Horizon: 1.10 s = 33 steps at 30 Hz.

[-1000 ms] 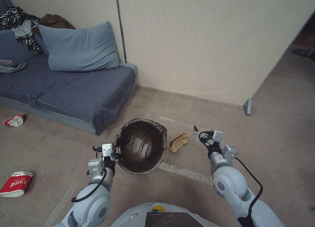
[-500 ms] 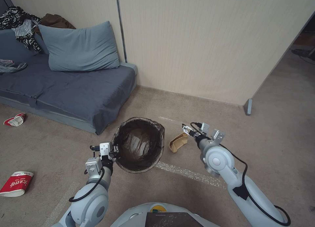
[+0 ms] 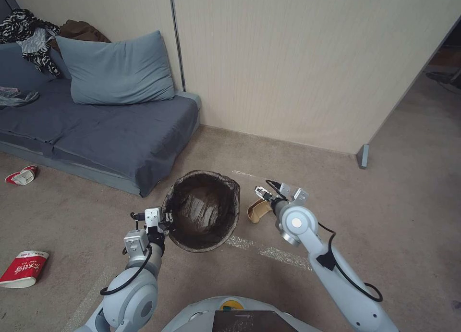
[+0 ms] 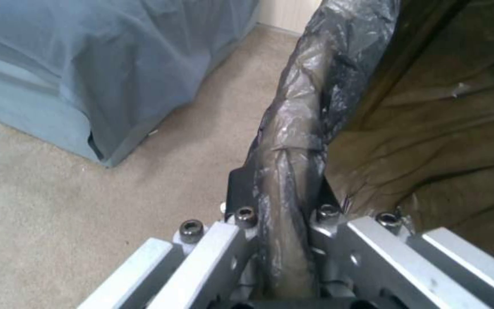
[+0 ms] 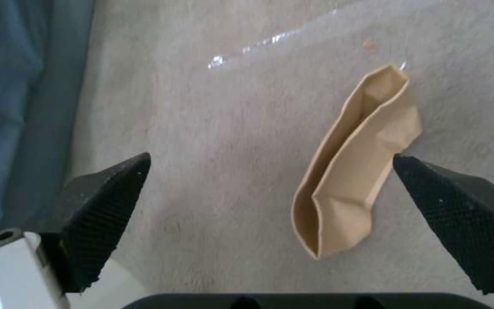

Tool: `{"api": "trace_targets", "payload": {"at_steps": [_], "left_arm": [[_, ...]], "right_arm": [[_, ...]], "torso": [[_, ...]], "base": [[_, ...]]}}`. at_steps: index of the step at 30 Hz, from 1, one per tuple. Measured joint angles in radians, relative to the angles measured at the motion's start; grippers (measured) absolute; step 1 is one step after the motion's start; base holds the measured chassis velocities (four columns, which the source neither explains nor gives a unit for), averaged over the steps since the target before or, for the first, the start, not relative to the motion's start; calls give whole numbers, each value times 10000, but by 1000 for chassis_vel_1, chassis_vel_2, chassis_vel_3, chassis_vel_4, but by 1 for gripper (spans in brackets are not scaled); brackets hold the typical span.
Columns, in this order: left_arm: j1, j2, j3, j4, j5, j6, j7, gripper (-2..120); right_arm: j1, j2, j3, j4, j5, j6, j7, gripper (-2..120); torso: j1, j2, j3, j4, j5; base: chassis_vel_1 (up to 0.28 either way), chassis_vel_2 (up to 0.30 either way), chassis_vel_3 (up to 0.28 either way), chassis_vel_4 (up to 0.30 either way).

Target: Pick up the trash bin, then pick up the garbage from the floor and place it into the trash bin.

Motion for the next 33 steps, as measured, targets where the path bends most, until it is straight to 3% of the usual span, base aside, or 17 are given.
{"api": "trace_targets", "payload": {"at_steps": [33], "left_arm": [[-55, 40, -9, -121, -118, -124, 18, 0]], "right_arm": [[1869, 1425, -860, -3815, -843, 158, 331, 100]], "torso": [[0, 0, 0, 0, 1]], "base": [[0, 0, 0, 0]]}}
